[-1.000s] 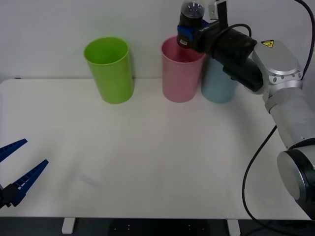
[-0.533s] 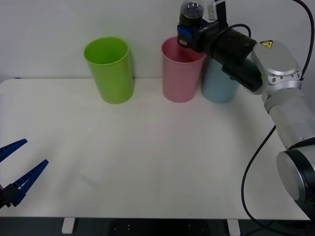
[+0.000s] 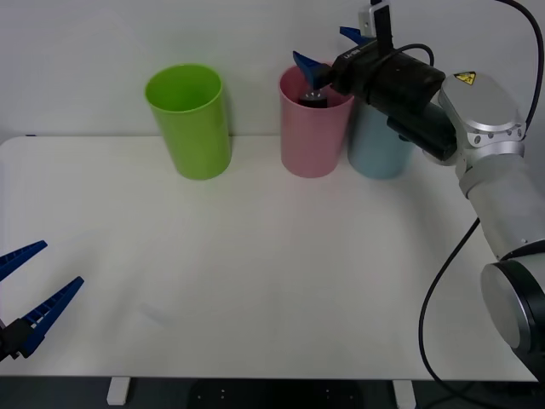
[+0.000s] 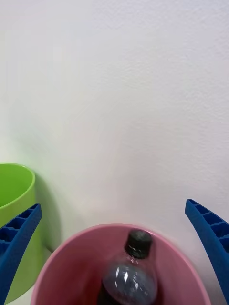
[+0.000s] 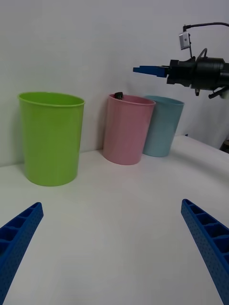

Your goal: Grasp the object on the table and drop it into the matching bin: aluminum can to the light blue bin, PET bottle to the pink bin.

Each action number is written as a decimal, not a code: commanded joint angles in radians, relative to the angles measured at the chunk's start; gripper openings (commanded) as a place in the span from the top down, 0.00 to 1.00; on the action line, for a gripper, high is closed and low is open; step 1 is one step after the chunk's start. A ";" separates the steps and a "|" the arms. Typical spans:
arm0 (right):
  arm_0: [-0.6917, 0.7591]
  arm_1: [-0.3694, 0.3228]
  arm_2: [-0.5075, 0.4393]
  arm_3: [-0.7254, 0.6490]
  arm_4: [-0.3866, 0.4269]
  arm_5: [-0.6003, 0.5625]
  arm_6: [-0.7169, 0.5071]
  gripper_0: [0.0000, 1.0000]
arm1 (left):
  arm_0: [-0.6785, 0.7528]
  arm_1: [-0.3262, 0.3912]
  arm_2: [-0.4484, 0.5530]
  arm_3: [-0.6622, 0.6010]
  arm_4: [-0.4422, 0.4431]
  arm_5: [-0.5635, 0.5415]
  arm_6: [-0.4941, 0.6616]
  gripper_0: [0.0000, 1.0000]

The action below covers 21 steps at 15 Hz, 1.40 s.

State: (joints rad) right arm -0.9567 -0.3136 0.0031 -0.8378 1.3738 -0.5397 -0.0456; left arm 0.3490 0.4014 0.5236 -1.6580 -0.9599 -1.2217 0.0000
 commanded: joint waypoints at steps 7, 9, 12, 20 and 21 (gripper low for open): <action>0.159 -0.061 -0.003 -0.182 -0.061 -0.085 0.000 0.00 | 0.000 0.000 0.000 0.000 0.000 0.000 0.000 0.00; 0.213 -0.081 -0.005 -0.253 -0.073 -0.100 -0.002 0.00 | 0.000 0.000 0.000 0.000 0.000 0.000 0.000 0.00; 0.308 -0.127 -0.003 -0.359 -0.107 -0.131 -0.008 0.00 | 0.000 0.000 0.000 0.000 0.000 0.000 0.000 0.00; 0.587 -0.271 -0.008 -0.616 -0.245 -0.180 0.016 0.00 | 0.000 0.000 0.000 0.000 0.000 0.000 0.000 0.00; 0.627 -0.286 -0.014 -0.650 -0.262 -0.181 0.023 0.00 | 0.000 0.000 0.000 0.000 0.000 0.000 0.000 0.00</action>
State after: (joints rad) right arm -0.3583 -0.5883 -0.0063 -1.4635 1.1248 -0.7196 -0.0275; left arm 0.3491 0.4014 0.5236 -1.6581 -0.9599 -1.2217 0.0000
